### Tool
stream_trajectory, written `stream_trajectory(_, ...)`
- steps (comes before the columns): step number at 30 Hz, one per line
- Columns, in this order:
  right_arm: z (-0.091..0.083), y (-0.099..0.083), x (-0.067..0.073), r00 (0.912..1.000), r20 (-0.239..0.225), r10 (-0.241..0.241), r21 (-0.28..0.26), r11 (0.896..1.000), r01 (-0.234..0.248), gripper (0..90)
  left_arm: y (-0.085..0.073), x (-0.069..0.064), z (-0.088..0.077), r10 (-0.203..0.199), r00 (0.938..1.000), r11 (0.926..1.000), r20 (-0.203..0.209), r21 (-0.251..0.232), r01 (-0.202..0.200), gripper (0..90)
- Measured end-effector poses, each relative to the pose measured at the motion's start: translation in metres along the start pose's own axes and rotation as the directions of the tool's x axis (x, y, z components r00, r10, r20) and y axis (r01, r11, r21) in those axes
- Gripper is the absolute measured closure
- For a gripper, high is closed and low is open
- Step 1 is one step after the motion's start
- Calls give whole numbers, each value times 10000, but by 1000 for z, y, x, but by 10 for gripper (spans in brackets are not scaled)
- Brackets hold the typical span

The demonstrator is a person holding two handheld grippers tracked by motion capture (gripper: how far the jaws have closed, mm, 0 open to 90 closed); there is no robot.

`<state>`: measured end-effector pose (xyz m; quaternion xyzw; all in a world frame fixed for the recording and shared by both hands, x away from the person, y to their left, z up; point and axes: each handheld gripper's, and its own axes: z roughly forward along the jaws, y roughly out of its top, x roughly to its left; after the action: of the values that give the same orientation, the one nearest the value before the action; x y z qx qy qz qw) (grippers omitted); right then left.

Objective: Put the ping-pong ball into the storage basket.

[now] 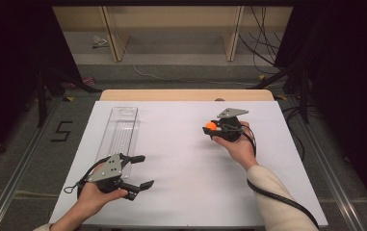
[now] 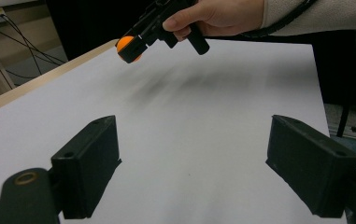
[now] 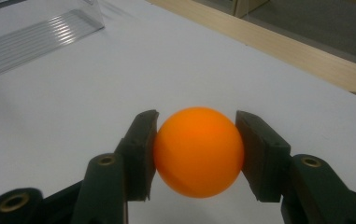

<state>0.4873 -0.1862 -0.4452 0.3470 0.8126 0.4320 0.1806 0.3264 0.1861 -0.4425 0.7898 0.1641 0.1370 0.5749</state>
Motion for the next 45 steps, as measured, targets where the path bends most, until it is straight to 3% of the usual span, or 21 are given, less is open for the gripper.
stream_trajectory(45,1,18,25,9975,-474,-517,-425,9979,497,512,0,-1,0,21,10000,10000,47,16,-21,164)
